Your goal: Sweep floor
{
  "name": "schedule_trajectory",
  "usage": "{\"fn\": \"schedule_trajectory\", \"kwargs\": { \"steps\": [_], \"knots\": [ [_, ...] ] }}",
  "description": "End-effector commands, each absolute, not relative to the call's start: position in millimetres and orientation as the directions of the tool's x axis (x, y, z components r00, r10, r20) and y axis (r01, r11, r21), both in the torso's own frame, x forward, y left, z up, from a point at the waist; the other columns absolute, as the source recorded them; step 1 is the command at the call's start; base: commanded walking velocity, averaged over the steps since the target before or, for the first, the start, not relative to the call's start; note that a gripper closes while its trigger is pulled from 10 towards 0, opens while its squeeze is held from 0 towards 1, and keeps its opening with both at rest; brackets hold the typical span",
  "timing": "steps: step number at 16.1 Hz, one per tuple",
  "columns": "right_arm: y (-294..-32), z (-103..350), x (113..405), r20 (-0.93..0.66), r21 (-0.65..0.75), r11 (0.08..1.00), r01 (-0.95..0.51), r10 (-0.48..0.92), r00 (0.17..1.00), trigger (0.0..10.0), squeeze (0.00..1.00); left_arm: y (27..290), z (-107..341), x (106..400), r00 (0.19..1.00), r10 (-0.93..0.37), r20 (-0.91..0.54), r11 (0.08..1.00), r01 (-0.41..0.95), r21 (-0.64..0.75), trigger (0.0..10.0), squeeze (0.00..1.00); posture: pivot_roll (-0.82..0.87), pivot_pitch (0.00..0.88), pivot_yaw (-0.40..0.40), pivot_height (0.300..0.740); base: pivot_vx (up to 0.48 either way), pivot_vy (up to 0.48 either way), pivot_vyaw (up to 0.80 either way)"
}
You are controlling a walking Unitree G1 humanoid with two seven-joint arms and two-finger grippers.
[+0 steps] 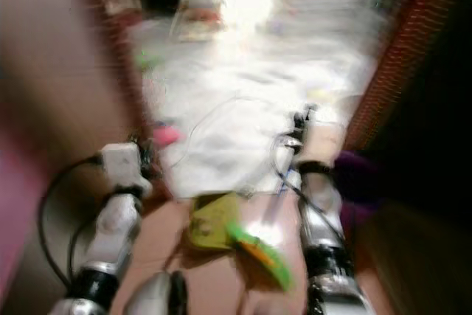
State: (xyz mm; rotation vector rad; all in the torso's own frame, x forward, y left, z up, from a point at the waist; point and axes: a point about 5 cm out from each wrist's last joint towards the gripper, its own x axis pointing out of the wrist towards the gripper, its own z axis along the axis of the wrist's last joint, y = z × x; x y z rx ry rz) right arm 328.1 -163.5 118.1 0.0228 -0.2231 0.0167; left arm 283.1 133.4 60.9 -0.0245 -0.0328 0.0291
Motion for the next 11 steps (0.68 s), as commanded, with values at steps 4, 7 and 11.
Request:
{"fn": "schedule_trajectory", "kwargs": {
  "steps": [4,7,11],
  "knots": [
    [-159.3,112.0,327.0,0.200,0.045,0.999,-0.021,0.012,0.980,10.0,0.00,139.5,49.6,279.8,0.999,0.038,-0.032,0.999,-0.038,0.005,10.0,0.00,-0.08,0.000,0.056,0.740,-0.232,0.000,0.00],
    [-159.4,113.5,329.4,0.206,0.043,0.999,-0.016,0.007,0.979,10.0,0.00,138.6,50.0,280.5,0.999,0.035,-0.032,0.999,-0.034,0.003,10.0,0.00,-0.08,0.000,0.057,0.740,0.000,0.000,0.00],
    [-158.8,114.3,331.5,0.206,0.039,0.999,-0.015,0.007,0.978,10.0,0.00,139.2,53.1,283.3,0.999,0.032,-0.019,0.999,-0.032,0.000,10.0,0.00,-0.08,0.000,0.055,0.740,0.000,0.000,0.00]
  ]
}}
